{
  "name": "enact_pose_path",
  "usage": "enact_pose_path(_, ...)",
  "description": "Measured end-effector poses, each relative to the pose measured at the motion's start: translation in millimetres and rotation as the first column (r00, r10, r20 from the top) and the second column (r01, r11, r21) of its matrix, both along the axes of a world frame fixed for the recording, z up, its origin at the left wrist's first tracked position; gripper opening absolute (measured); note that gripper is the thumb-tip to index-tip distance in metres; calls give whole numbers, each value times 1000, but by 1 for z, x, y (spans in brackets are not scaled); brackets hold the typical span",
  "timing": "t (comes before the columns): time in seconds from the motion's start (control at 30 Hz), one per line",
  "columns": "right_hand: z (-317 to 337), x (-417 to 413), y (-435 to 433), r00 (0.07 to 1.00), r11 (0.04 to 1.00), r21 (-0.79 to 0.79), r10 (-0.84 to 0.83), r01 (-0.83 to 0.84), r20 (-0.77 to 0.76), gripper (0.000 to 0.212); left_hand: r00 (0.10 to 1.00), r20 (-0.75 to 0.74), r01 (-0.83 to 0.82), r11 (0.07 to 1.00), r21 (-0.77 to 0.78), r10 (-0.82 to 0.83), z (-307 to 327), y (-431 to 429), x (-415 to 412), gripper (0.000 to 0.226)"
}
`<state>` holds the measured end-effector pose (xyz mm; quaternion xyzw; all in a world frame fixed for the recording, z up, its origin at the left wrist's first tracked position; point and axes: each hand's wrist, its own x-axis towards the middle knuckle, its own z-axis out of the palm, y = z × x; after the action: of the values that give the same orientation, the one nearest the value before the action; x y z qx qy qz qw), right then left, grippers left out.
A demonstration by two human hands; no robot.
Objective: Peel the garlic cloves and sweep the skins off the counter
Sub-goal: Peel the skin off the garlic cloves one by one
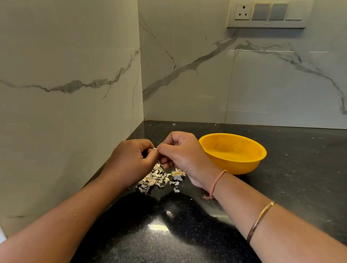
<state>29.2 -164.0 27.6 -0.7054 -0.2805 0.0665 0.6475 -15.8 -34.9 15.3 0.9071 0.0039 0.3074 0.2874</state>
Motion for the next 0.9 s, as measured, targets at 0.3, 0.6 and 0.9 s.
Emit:
enact_pose_path(0.3, 5, 2, -4, 998, 997, 71, 42, -40, -35, 5, 988, 41, 153, 986, -62, -150, 1, 5, -1, 26)
enact_pose_path(0.6, 2, 5, -5, 981, 996, -66, -45, 59, 191, 8, 988, 30, 146, 988, 52, -148, 0, 5, -3, 24)
enact_pose_path(0.9, 1, 2, -4, 761, 939, -233, -43, 251, 648, 7, 992, -22, 125, 977, 170, -123, -2, 8, 2, 26)
